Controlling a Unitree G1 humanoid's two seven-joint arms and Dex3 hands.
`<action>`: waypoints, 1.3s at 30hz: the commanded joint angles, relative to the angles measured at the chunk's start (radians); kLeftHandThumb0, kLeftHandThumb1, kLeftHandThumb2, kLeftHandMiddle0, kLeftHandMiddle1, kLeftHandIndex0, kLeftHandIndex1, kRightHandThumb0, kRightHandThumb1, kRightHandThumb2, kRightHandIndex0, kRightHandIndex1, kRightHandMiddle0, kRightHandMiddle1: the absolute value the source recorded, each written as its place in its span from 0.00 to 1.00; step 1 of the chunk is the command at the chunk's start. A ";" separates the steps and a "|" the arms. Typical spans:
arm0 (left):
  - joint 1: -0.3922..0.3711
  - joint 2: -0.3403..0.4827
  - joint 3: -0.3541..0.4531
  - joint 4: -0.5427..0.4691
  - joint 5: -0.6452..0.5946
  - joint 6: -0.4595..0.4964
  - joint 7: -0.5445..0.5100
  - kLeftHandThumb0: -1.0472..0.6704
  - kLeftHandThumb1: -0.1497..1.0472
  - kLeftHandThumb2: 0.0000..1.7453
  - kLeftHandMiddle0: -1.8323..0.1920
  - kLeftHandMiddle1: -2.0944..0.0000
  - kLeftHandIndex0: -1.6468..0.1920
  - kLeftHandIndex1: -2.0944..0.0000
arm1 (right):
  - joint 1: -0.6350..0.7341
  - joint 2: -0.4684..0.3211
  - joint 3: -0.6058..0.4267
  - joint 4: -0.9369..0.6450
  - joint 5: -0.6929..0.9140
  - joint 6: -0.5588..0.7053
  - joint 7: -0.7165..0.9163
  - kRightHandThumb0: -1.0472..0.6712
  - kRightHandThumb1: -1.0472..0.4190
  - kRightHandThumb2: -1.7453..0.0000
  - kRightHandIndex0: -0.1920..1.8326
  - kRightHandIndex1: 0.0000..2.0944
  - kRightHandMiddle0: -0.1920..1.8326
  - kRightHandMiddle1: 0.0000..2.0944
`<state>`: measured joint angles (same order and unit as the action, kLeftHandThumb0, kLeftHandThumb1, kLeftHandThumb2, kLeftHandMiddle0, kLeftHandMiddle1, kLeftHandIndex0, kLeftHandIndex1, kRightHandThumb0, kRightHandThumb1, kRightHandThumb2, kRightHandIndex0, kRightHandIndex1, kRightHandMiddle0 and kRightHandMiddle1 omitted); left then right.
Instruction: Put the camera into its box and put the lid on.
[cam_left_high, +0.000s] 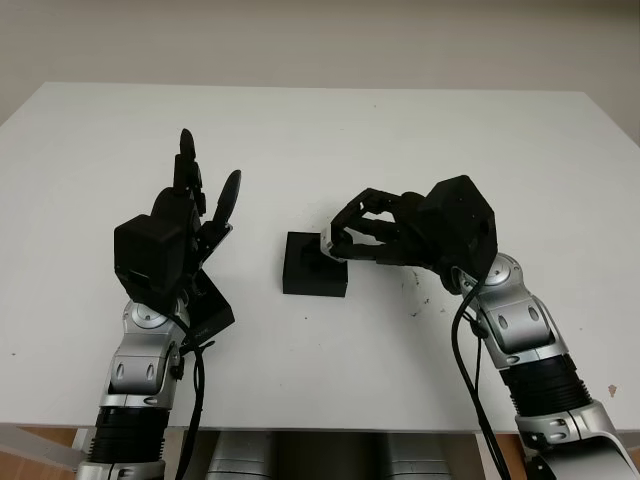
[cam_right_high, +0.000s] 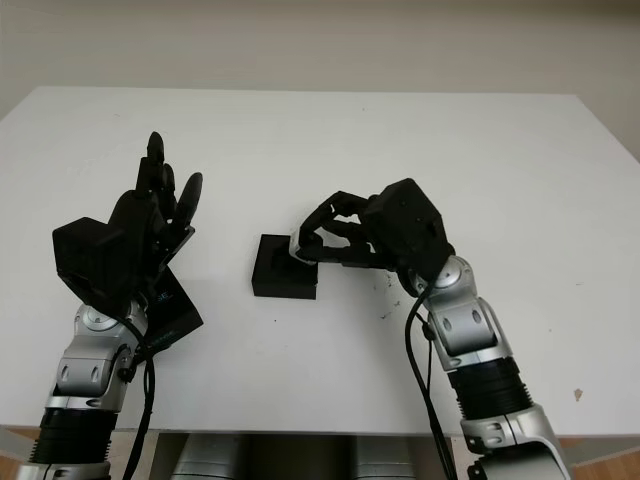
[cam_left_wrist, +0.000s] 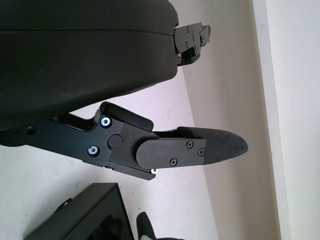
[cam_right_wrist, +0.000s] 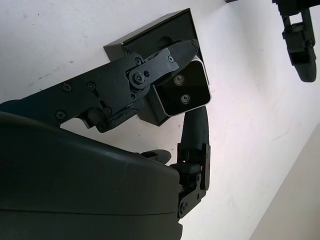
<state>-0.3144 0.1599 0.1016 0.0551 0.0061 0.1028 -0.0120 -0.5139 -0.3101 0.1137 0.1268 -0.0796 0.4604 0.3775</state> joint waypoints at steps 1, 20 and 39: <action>-0.004 -0.007 -0.001 0.001 -0.002 -0.007 0.004 0.17 1.00 0.25 1.00 1.00 1.00 1.00 | -0.030 0.008 0.003 -0.017 0.007 0.017 0.006 0.35 0.09 0.97 0.28 0.02 0.28 0.75; 0.007 -0.015 -0.010 -0.013 0.018 0.002 0.031 0.15 1.00 0.26 1.00 1.00 1.00 1.00 | -0.064 0.003 0.054 0.017 -0.036 0.002 0.021 0.35 0.09 0.97 0.28 0.03 0.25 0.77; 0.012 -0.021 -0.017 -0.023 0.025 0.013 0.043 0.15 1.00 0.26 1.00 1.00 1.00 1.00 | -0.039 -0.019 0.110 0.033 -0.145 -0.102 0.006 0.38 0.09 0.97 0.29 0.03 0.26 0.77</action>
<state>-0.3109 0.1429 0.0886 0.0486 0.0265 0.1212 0.0265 -0.5573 -0.3217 0.2227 0.1540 -0.2198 0.3791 0.3911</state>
